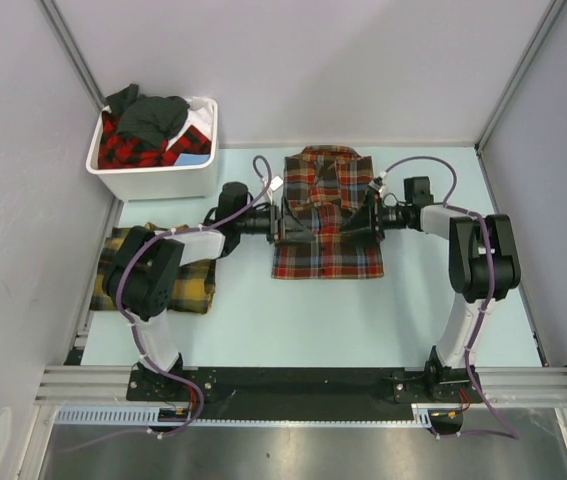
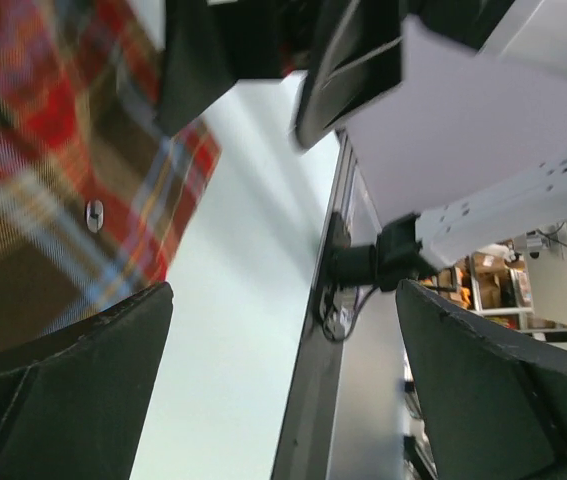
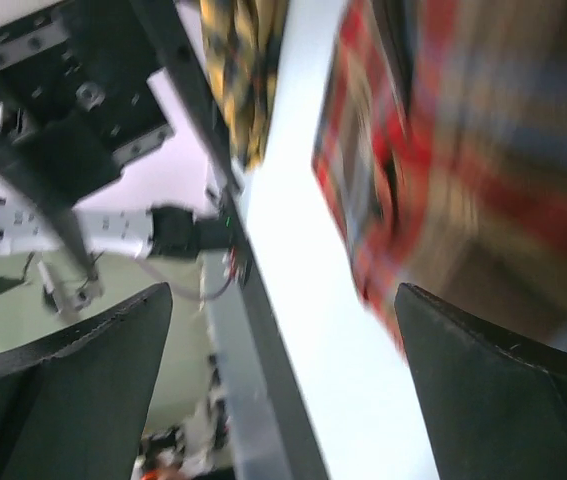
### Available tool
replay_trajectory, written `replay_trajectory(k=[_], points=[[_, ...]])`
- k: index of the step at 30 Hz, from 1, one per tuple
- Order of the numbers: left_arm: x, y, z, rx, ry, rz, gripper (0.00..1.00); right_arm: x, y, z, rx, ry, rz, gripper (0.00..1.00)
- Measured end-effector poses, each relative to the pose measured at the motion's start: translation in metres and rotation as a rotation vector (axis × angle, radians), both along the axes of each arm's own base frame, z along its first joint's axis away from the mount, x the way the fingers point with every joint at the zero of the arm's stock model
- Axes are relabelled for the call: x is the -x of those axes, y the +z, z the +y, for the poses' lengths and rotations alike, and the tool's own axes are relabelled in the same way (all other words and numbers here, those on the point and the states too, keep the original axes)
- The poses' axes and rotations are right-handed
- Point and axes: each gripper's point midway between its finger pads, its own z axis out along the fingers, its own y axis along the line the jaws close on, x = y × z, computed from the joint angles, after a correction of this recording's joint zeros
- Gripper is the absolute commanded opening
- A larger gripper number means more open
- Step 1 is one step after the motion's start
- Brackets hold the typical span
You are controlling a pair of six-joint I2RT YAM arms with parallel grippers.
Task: Fold and stack the long sleeve shirts
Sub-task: Fold the shirt
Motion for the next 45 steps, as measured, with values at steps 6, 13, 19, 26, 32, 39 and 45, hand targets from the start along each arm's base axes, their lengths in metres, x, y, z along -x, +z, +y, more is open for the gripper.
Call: replay_trajectory(k=[6,13,19,26,32,39,45], points=[[-0.044,0.022,-0.012,0.053,0.052,-0.091,0.99,-0.06,0.01,0.032,-0.045,-0.068,-0.079,1.0],[-0.094,0.008,-0.015,0.028,0.123,-0.097,0.99,-0.11,-0.036,0.035,-0.059,-0.156,-0.005,1.0],[-0.123,-0.026,-0.016,-0.024,0.223,-0.041,0.99,-0.124,-0.038,0.034,-0.075,-0.176,0.001,1.0],[-0.136,-0.079,-0.003,-0.123,0.335,0.111,0.99,-0.125,-0.038,0.03,-0.074,-0.182,-0.001,1.0],[-0.129,-0.073,0.01,-0.133,0.319,0.084,0.99,-0.129,-0.038,0.008,-0.06,-0.188,-0.008,1.0],[-0.109,-0.037,0.032,-0.213,0.217,-0.114,0.99,-0.11,-0.008,-0.026,0.018,-0.182,-0.06,1.0],[-0.07,0.006,0.047,-0.407,0.059,-0.581,0.99,-0.052,-0.004,-0.043,0.108,-0.096,-0.101,0.93]])
